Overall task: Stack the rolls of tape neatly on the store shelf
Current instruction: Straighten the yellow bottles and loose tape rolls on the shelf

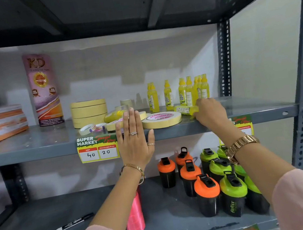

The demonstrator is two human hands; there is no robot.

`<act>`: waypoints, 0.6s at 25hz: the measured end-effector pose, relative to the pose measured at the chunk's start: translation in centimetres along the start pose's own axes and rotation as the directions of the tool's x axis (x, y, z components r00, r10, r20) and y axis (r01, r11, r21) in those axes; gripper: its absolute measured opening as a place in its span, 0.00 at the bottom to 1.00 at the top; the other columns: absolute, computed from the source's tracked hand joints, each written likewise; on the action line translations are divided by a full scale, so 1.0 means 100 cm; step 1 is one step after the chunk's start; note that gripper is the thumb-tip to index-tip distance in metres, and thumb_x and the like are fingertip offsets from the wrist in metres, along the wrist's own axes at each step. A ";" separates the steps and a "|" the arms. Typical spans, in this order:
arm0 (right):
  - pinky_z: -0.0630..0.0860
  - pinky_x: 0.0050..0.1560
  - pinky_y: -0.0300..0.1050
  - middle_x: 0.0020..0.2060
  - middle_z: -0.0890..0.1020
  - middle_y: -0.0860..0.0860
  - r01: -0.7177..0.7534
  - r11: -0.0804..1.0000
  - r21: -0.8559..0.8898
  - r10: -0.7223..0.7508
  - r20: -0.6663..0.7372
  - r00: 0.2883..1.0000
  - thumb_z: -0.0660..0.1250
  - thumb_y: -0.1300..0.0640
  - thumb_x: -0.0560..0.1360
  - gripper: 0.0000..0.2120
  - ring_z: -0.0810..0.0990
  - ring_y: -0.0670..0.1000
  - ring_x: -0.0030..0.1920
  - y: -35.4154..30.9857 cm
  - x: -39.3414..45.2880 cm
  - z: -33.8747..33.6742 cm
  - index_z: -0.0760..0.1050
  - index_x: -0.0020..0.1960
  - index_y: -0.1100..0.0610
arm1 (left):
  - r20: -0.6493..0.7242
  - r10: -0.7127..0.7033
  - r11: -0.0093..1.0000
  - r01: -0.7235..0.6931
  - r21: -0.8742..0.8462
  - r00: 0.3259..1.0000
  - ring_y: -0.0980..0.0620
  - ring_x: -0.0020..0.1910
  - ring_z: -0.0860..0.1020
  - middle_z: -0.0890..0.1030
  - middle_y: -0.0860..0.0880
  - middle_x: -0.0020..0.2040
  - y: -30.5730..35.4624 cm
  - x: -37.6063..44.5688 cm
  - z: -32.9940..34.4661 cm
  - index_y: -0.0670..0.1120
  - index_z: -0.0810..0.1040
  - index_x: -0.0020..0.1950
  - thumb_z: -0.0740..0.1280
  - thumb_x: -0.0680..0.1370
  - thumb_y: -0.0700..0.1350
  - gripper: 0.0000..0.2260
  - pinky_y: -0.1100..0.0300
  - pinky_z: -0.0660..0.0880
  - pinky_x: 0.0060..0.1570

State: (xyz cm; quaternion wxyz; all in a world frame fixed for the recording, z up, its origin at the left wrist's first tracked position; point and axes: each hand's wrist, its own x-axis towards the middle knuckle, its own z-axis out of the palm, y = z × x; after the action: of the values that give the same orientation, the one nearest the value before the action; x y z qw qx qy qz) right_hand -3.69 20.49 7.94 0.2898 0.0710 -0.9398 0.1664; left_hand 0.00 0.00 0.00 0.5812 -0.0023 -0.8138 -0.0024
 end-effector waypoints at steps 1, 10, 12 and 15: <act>0.76 0.48 0.50 0.56 0.80 0.62 -0.020 1.000 0.019 0.020 0.001 1.000 0.63 0.65 0.75 0.13 0.77 0.63 0.56 0.001 0.003 -0.001 0.74 0.59 0.64 | -0.020 -0.011 1.000 0.011 0.000 1.000 0.48 0.73 0.48 0.61 0.39 0.72 0.001 -0.001 0.000 0.37 0.58 0.72 0.42 0.81 0.56 0.29 0.47 0.44 0.70; 0.72 0.54 0.48 0.54 0.82 0.63 0.063 0.953 0.296 -0.008 -0.181 0.983 0.67 0.61 0.75 0.18 0.78 0.61 0.58 -0.028 0.043 -0.010 0.73 0.64 0.62 | -0.084 0.056 0.994 -0.047 0.103 0.995 0.49 0.73 0.46 0.62 0.39 0.72 -0.010 0.008 -0.001 0.36 0.61 0.72 0.42 0.80 0.57 0.30 0.48 0.40 0.70; 0.72 0.55 0.48 0.55 0.82 0.63 0.068 0.951 0.301 -0.008 -0.198 0.980 0.67 0.61 0.75 0.19 0.77 0.61 0.59 -0.038 0.053 -0.010 0.73 0.65 0.63 | -0.092 0.071 0.993 -0.061 0.099 0.993 0.48 0.73 0.47 0.60 0.40 0.73 -0.010 0.008 0.000 0.36 0.60 0.72 0.43 0.80 0.56 0.29 0.48 0.41 0.70; 0.73 0.56 0.52 0.58 0.79 0.65 0.087 0.958 0.272 -0.031 -0.204 0.979 0.66 0.63 0.76 0.19 0.76 0.63 0.60 -0.046 0.067 -0.010 0.71 0.66 0.64 | -0.102 0.073 0.993 -0.062 0.101 0.992 0.48 0.73 0.47 0.59 0.41 0.73 -0.010 0.009 0.002 0.36 0.59 0.72 0.43 0.80 0.56 0.29 0.48 0.42 0.70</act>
State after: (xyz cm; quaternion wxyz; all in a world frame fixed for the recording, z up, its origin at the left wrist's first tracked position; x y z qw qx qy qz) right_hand -7.60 16.32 13.75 0.3736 0.1226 -0.8709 0.2949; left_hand -0.48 -0.97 0.83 0.6226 -0.0012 -0.7805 0.0571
